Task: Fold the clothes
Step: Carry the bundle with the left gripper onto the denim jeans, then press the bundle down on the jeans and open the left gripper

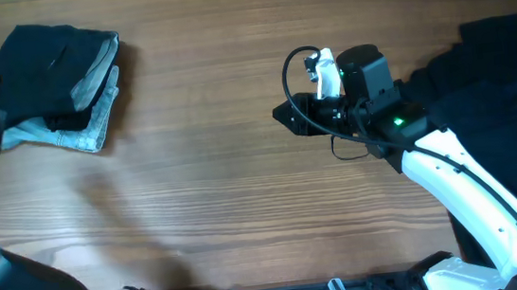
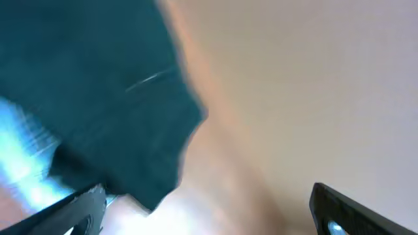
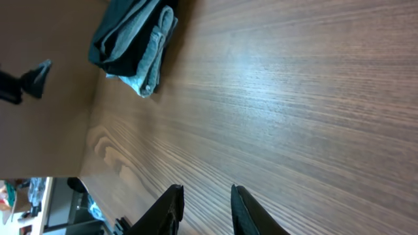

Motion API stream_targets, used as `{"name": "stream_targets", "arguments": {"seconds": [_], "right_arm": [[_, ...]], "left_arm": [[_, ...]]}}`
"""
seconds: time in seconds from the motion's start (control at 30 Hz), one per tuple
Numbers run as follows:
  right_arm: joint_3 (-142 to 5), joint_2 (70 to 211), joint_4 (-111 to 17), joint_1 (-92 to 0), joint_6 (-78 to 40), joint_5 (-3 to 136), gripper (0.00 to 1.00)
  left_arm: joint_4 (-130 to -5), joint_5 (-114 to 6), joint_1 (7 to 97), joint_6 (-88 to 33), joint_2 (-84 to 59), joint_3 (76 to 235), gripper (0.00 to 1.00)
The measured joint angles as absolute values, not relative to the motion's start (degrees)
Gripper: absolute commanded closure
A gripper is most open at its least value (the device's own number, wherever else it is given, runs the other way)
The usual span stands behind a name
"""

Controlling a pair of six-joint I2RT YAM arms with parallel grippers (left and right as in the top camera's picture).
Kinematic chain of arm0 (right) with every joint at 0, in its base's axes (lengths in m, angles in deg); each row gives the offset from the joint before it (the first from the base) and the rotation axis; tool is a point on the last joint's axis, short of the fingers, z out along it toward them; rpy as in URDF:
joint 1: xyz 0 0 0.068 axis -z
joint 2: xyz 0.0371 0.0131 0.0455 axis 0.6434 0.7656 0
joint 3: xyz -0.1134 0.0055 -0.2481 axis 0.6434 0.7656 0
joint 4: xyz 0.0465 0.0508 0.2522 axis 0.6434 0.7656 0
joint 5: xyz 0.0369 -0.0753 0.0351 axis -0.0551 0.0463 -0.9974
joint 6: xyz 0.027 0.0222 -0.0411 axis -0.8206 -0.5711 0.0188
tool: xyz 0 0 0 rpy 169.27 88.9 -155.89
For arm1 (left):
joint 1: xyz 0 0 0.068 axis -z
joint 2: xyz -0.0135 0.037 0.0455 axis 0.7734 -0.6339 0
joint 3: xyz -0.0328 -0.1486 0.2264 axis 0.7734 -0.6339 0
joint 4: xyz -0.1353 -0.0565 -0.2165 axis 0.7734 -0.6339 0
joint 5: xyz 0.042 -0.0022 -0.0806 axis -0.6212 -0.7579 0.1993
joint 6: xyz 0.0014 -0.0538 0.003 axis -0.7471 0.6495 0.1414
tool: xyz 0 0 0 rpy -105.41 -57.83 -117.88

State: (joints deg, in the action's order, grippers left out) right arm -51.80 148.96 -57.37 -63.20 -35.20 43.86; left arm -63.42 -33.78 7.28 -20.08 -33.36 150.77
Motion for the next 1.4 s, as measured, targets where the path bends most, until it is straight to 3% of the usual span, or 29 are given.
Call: {"name": "stream_targets", "arguments": {"seconds": [0.1,0.13,0.27,0.5,0.8,1.03,1.2,1.4], "right_arm": [[-51.8,149.0,-56.5,-63.2,-35.2,44.1,0.70],[-51.8,149.0,-56.1,-63.2,-35.2,44.2,0.70],[-51.8,149.0,-55.6,-63.2,-35.2,45.4,0.69],[-51.8,149.0,-55.1,-63.2,-35.0,47.9,0.68],[-51.8,149.0,-54.8,-63.2,-34.5,48.1,0.68],[-51.8,149.0,-54.0,-63.2,-33.4,48.9,0.67],[-51.8,149.0,-53.9,-63.2,-33.4,49.9,0.67],[-51.8,149.0,-52.7,-63.2,-33.2,50.5,0.67]], "left_arm": [[-71.2,-49.5,13.7,-25.1,-34.6,150.9,0.94],[-72.4,-52.3,14.5,-26.3,-36.2,150.9,0.96],[-76.4,-58.0,13.4,-30.2,-41.2,150.8,0.96],[-61.4,-59.0,12.6,-38.6,-51.5,148.5,0.96],[-63.0,-32.8,15.2,-42.0,-54.0,148.0,0.96],[-65.0,-43.0,11.0,-42.0,-41.3,147.9,0.96],[-58.6,-44.7,17.4,-41.7,-41.2,147.8,0.96],[-59.1,-72.4,21.7,-32.7,-48.3,147.9,0.96]]}}
